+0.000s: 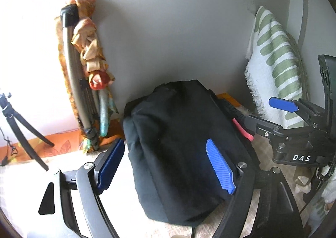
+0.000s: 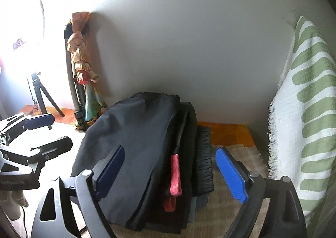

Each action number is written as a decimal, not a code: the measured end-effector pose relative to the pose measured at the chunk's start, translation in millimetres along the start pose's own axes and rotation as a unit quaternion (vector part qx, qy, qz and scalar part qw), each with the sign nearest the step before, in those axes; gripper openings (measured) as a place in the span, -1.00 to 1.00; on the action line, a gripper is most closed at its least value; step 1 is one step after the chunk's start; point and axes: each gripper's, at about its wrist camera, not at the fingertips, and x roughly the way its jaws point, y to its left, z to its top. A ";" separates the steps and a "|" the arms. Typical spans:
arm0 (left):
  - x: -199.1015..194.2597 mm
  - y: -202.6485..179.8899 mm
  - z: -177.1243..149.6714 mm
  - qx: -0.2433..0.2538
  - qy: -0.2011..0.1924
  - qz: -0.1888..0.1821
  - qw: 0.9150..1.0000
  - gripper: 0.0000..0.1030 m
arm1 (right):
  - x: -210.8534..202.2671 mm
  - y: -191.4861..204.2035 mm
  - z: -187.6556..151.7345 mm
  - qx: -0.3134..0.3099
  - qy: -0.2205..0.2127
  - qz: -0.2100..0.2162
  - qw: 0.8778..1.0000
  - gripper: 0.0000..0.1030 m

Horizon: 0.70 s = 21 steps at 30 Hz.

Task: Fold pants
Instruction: 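Carry the folded pants with both tools toward the dark garment by the pillow, then lower the folded pants onto the dark garment and open both tools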

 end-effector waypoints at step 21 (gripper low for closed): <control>-145.5 -5.5 -52.1 0.006 -0.050 -0.003 0.999 0.59 | -126.9 57.9 -44.1 -0.012 -0.052 0.026 0.998 1.00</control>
